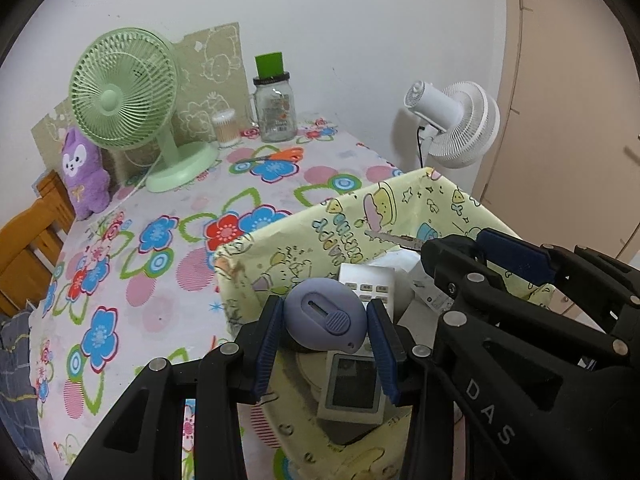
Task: Organize rigid objects
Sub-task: 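Lower the lavender object and car key into the yellow box with both tools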
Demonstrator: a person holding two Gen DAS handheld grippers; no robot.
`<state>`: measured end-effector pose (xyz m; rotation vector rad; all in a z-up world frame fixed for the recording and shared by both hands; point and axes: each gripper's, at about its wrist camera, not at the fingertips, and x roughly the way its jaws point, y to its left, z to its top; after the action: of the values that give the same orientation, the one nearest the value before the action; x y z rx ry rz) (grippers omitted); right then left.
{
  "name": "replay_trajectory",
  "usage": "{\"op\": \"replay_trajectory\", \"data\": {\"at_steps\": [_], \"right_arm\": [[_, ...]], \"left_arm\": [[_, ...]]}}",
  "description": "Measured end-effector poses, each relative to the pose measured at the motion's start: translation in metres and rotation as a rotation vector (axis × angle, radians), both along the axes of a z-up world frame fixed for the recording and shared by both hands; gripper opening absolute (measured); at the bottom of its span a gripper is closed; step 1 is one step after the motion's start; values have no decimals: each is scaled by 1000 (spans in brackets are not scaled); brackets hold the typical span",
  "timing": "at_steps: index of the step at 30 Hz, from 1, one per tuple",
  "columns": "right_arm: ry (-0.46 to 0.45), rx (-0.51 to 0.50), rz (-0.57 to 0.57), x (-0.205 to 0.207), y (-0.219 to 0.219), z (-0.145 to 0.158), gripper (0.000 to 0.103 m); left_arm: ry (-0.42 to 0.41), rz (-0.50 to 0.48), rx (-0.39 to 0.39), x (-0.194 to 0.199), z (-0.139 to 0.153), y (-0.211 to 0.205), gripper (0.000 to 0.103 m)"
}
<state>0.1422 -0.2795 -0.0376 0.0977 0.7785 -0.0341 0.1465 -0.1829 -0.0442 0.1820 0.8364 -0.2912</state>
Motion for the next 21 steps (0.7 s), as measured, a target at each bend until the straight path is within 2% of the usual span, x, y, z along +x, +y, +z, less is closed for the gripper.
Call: {"op": "replay_trajectory", "data": {"at_steps": [12, 21], "right_arm": [[44, 4, -23, 10, -17, -16, 41], [66, 21, -19, 16, -19, -22, 41]], "left_arm": [[67, -33, 12, 10, -16, -16, 44], [78, -40, 18, 13, -17, -19, 46]]}}
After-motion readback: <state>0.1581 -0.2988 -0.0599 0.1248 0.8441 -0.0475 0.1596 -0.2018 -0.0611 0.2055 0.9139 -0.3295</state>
